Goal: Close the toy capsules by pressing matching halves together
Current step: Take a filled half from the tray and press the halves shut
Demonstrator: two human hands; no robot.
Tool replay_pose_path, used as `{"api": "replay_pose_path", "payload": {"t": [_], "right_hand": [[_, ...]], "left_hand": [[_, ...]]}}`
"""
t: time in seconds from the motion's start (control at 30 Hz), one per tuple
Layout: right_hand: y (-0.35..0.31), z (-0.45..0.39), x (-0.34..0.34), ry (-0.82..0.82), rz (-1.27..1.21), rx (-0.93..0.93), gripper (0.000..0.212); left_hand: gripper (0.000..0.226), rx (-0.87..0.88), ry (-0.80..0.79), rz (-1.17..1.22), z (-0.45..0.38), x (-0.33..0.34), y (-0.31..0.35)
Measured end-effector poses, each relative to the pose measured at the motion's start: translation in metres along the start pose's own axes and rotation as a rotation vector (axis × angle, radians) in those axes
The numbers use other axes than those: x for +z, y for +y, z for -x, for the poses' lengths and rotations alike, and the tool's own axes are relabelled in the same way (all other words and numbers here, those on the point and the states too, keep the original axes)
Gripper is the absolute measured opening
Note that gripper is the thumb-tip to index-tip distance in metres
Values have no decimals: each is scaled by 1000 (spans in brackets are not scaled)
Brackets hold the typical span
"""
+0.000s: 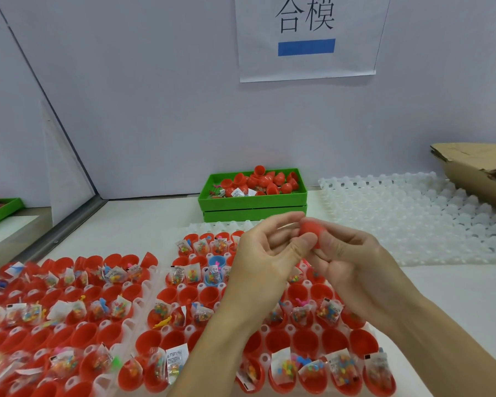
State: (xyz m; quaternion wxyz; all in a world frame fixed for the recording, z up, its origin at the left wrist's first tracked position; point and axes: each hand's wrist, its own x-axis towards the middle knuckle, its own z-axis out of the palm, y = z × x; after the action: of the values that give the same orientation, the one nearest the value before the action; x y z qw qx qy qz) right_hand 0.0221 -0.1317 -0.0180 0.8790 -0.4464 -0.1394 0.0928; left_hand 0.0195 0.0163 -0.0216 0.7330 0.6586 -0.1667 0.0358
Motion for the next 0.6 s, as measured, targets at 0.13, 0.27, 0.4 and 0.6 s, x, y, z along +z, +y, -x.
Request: {"api": "replay_pose_path", "payload": {"t": [0.13,0.27,0.4,0.6], "right_hand": [[4,0,1,33,3,-35,27],[4,0,0,69,13,-51,27],[4,-1,-2,88,51,-49,27],[-2,0,-4,48,63,-8,26]], "left_hand": [[37,27,40,-58,-1,2,-4],[35,48,45,-104,0,3,-5],[35,52,43,-126,0,5,-6],[35,66,25,-123,0,4,-3]]}}
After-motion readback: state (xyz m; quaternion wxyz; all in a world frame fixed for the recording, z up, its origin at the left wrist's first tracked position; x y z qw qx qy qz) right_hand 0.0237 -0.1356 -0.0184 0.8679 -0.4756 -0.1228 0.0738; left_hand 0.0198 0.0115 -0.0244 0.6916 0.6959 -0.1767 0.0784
